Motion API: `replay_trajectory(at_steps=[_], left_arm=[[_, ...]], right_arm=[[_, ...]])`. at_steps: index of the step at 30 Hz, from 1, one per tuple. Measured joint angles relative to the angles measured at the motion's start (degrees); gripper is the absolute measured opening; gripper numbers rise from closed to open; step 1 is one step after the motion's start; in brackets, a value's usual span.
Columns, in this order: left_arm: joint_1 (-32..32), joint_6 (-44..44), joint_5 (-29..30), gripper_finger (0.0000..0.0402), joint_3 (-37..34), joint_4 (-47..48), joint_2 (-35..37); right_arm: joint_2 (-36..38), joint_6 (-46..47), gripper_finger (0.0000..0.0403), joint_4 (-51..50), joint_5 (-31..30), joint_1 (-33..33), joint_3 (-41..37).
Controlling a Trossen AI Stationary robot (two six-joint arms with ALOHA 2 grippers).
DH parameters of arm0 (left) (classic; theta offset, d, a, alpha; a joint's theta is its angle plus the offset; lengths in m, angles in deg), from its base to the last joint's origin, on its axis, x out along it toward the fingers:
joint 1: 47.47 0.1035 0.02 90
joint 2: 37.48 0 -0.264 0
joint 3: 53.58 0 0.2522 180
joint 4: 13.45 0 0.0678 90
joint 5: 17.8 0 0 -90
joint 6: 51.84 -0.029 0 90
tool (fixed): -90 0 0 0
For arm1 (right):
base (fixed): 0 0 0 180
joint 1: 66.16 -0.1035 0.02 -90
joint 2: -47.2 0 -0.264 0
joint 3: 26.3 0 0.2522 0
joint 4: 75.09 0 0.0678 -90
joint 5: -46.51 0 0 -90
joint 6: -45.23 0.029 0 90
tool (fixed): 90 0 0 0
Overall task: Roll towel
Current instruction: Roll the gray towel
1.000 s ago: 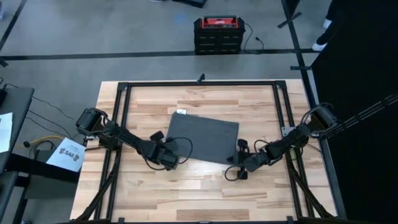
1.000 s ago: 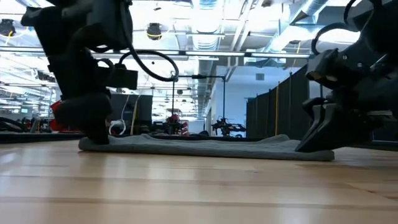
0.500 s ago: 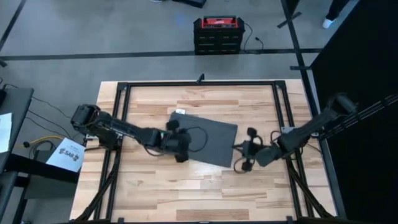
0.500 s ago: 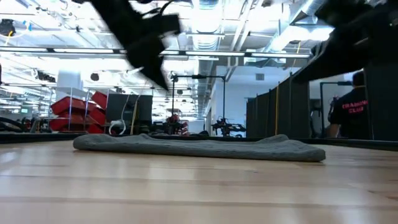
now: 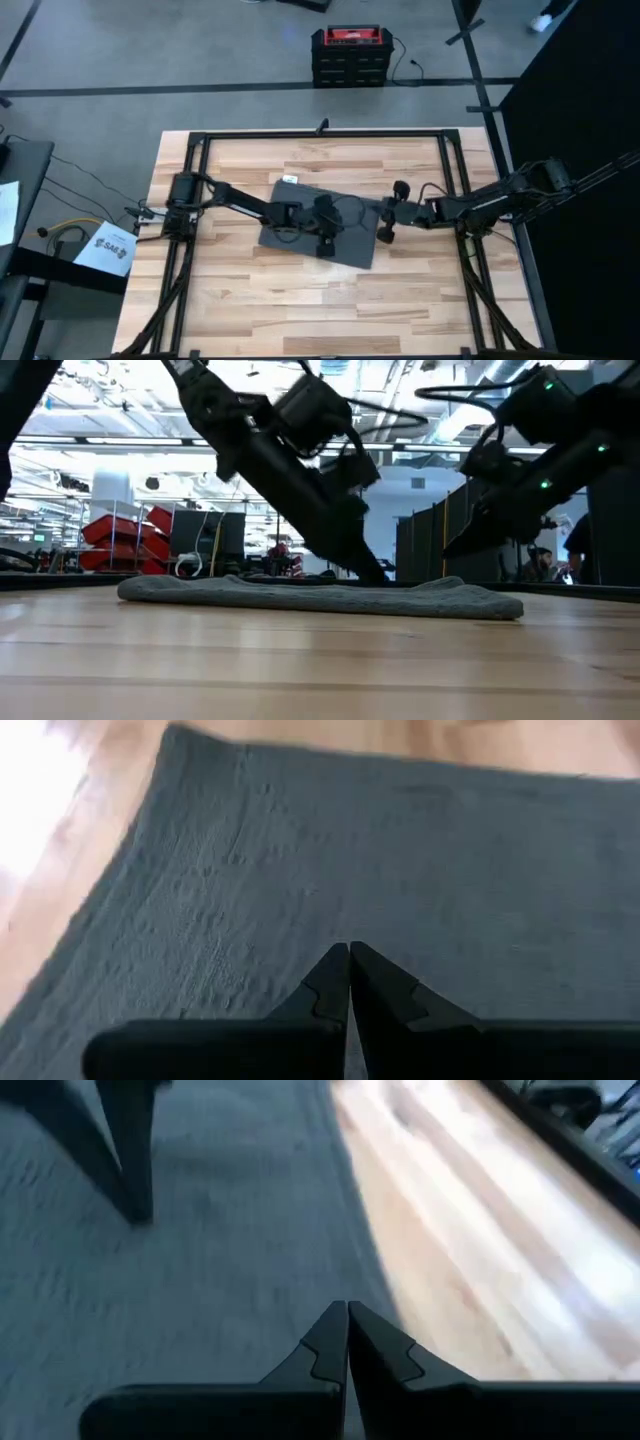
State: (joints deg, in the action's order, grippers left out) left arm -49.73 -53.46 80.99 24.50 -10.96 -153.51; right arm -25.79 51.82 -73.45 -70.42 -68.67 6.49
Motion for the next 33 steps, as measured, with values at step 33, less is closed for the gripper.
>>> replay_trajectory(at_steps=[33], left_arm=[[1.57,-12.63,-9.23,0.0000,9.83,10.26,-0.46]], right_arm=[[7.89,18.27,0.0000,-16.60,6.28,-16.90,-1.02]])
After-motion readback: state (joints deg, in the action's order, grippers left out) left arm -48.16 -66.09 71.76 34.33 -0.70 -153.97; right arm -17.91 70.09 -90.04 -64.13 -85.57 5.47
